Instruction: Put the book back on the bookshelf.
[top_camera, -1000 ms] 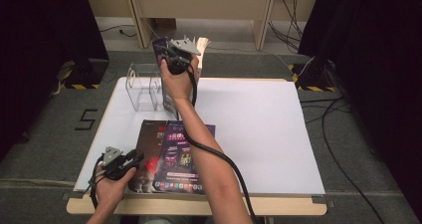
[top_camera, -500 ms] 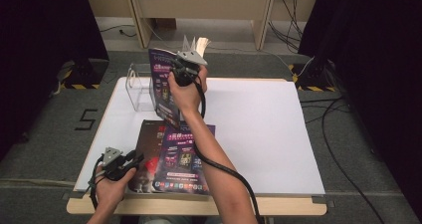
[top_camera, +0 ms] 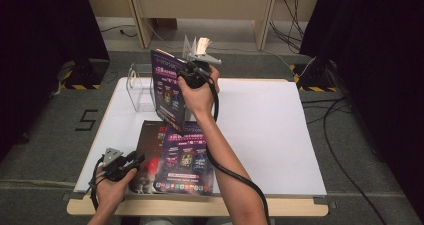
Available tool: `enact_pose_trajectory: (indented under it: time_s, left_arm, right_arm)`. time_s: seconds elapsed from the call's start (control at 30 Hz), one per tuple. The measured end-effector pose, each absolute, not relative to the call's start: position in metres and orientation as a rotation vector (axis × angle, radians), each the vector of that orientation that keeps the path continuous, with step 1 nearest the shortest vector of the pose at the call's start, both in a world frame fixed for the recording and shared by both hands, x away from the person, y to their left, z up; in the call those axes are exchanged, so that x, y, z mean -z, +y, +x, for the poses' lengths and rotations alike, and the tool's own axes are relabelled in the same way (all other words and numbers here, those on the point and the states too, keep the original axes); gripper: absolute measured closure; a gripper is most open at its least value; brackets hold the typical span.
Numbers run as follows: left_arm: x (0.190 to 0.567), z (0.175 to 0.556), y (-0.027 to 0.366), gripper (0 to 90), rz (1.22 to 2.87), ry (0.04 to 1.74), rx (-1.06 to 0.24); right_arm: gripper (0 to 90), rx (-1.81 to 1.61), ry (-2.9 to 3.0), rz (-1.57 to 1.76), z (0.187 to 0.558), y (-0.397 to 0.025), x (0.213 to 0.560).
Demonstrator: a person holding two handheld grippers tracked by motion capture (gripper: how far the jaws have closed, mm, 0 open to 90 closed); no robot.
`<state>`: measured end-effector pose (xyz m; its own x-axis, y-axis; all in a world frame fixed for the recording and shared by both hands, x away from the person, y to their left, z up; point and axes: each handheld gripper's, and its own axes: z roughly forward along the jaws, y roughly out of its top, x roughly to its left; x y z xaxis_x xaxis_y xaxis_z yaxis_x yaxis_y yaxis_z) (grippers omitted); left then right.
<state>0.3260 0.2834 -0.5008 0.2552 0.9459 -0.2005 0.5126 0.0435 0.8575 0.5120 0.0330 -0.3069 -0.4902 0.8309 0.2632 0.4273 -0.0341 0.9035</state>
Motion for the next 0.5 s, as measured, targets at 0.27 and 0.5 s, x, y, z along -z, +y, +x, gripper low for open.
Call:
enact_pose_trajectory:
  time_s: [0.27, 0.5]
  left_arm:
    - [0.502, 0.326, 0.283, 61.3, 1.603, 1.389, -0.589]
    - [0.502, 0.326, 0.282, 61.2, 1.610, 1.389, -0.585]
  right_arm:
    - [76.4, -1.487, 1.966, 1.321, 0.522, 0.040, 0.303]
    - [83.7, -1.467, 2.009, 1.334, 0.524, 0.044, 0.303]
